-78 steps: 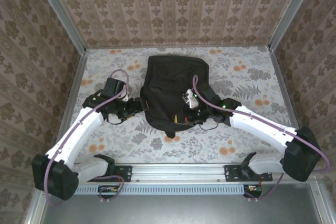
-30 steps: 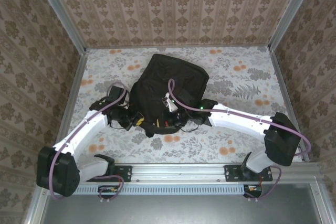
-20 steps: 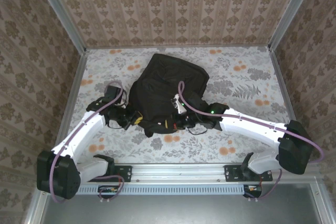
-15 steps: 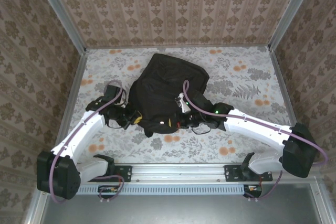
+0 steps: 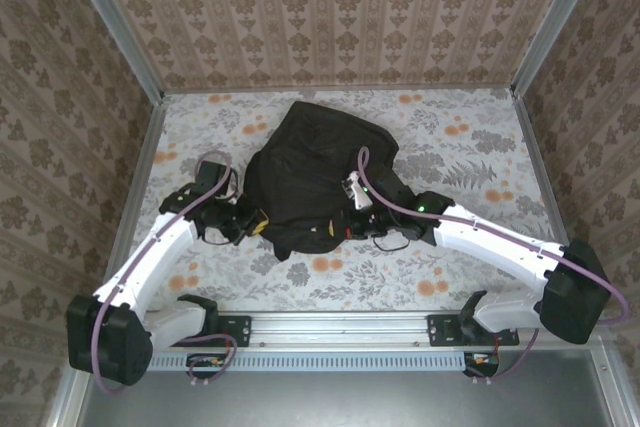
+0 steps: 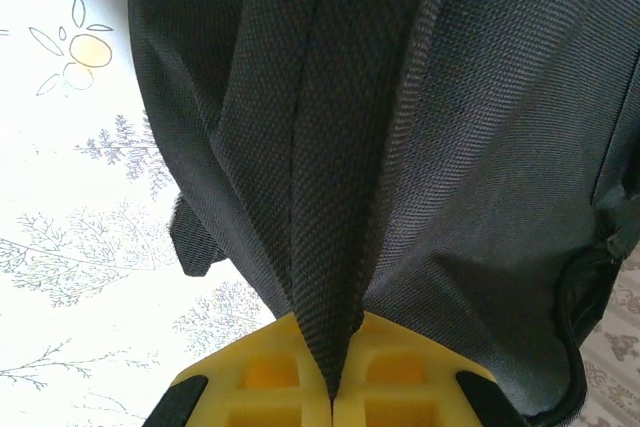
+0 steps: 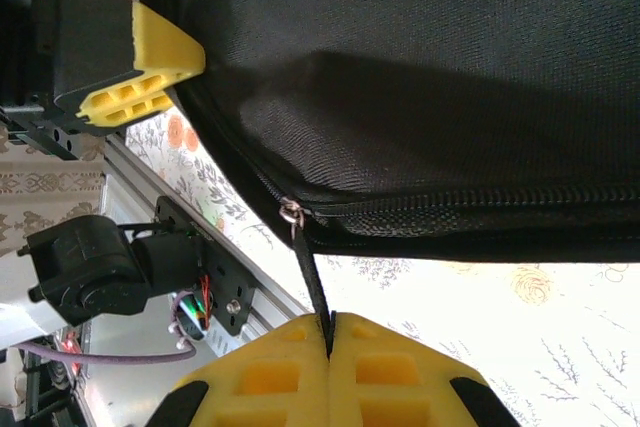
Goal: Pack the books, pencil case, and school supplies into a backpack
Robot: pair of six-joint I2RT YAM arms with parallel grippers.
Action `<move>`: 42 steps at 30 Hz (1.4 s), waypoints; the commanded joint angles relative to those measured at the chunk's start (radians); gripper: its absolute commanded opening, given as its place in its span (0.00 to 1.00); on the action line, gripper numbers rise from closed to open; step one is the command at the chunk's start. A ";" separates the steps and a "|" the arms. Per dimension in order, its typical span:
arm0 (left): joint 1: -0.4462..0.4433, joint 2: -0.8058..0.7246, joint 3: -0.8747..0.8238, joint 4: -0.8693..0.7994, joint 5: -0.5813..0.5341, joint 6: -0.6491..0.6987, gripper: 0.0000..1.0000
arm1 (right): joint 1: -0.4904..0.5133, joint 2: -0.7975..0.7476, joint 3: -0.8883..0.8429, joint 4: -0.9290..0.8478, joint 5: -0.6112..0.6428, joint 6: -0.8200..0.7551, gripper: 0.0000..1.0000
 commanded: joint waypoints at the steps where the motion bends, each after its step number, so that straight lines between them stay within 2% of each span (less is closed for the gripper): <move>1: 0.029 -0.019 0.033 -0.071 -0.155 0.053 0.00 | -0.037 -0.037 0.021 -0.098 -0.029 -0.046 0.00; 11: 0.029 -0.026 0.053 -0.108 -0.190 0.095 0.00 | -0.085 0.041 0.159 -0.223 -0.103 -0.152 0.00; 15: 0.015 -0.013 0.068 -0.075 -0.154 0.115 0.00 | -0.077 0.071 0.201 -0.161 -0.182 -0.092 0.00; 19: -0.012 0.058 0.136 -0.102 -0.139 0.178 0.00 | -0.016 0.153 0.257 -0.058 -0.220 -0.004 0.00; 23: 0.007 0.107 0.228 -0.192 -0.208 0.254 0.00 | 0.058 0.273 0.353 -0.025 -0.214 0.044 0.00; 26: 0.037 0.112 0.261 -0.197 -0.224 0.296 0.00 | 0.072 0.364 0.403 0.052 -0.209 0.114 0.00; 27: 0.042 0.118 0.277 -0.206 -0.232 0.307 0.02 | 0.074 0.389 0.421 0.071 -0.206 0.134 0.00; 30: 0.061 0.138 0.315 -0.242 -0.254 0.330 0.17 | 0.079 0.459 0.485 0.089 -0.176 0.164 0.00; 32: 0.070 0.139 0.314 -0.250 -0.219 0.328 0.33 | 0.082 0.483 0.505 0.111 -0.164 0.182 0.00; 38: 0.053 0.094 0.211 -0.205 -0.051 0.209 0.55 | 0.082 0.486 0.473 0.158 -0.154 0.207 0.00; 42: 0.013 0.088 0.154 -0.191 -0.007 0.098 0.61 | 0.082 0.470 0.427 0.186 -0.147 0.214 0.00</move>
